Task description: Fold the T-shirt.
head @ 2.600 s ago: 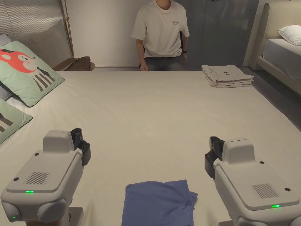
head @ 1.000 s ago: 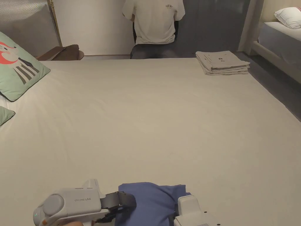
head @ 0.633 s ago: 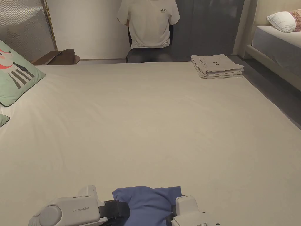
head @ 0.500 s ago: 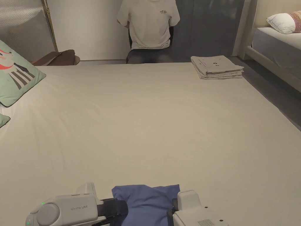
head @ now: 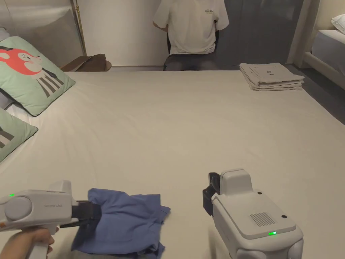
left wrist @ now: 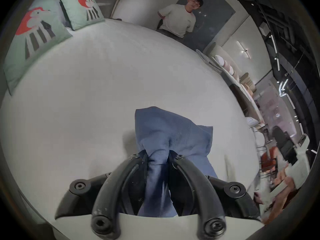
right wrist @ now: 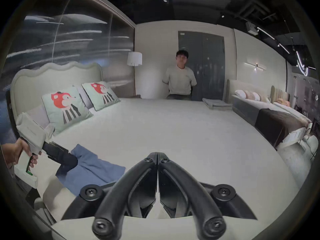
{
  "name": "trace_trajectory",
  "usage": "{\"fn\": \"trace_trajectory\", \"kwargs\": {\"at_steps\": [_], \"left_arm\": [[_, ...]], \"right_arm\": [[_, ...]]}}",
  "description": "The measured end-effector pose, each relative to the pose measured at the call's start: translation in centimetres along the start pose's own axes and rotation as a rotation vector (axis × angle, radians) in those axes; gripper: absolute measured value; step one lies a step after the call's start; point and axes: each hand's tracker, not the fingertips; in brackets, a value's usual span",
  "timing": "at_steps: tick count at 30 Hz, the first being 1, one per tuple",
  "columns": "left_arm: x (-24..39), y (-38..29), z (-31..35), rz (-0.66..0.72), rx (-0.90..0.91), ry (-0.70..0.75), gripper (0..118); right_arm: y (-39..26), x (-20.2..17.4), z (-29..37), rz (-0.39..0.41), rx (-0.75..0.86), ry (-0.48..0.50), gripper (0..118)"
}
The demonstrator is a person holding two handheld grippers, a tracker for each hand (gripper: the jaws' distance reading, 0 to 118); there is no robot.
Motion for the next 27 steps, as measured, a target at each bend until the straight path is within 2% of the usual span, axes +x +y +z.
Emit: {"fn": "trace_trajectory", "kwargs": {"at_steps": [4,10,15,19,23,24,27], "left_arm": [[-5.4,2.1,2.9,0.006,0.016,0.111,16],[-14.4,4.4,6.8,0.019,0.035,0.295,16],[-21.5,5.1,9.3,0.093,0.031,0.398,16],[-25.0,5.1,9.4,0.11,0.017,0.459,16],[-25.7,5.2,9.2,0.149,0.027,0.428,19],[-25.6,5.1,9.2,0.141,0.032,0.439,26],[-25.2,5.4,9.4,0.14,0.055,0.473,88]], "right_arm": [[1.8,-3.2,-1.9,0.023,0.038,0.028,0],[3.1,-8.1,-5.1,0.011,0.047,0.101,0],[3.3,-11.4,-7.2,0.015,0.049,0.129,0],[3.1,-13.0,-8.7,0.031,0.053,0.137,0],[3.0,-13.7,-9.3,0.029,0.052,0.141,0],[3.0,-13.7,-9.3,0.031,0.053,0.143,0],[3.1,-13.4,-8.8,0.03,0.055,0.145,0]]}}
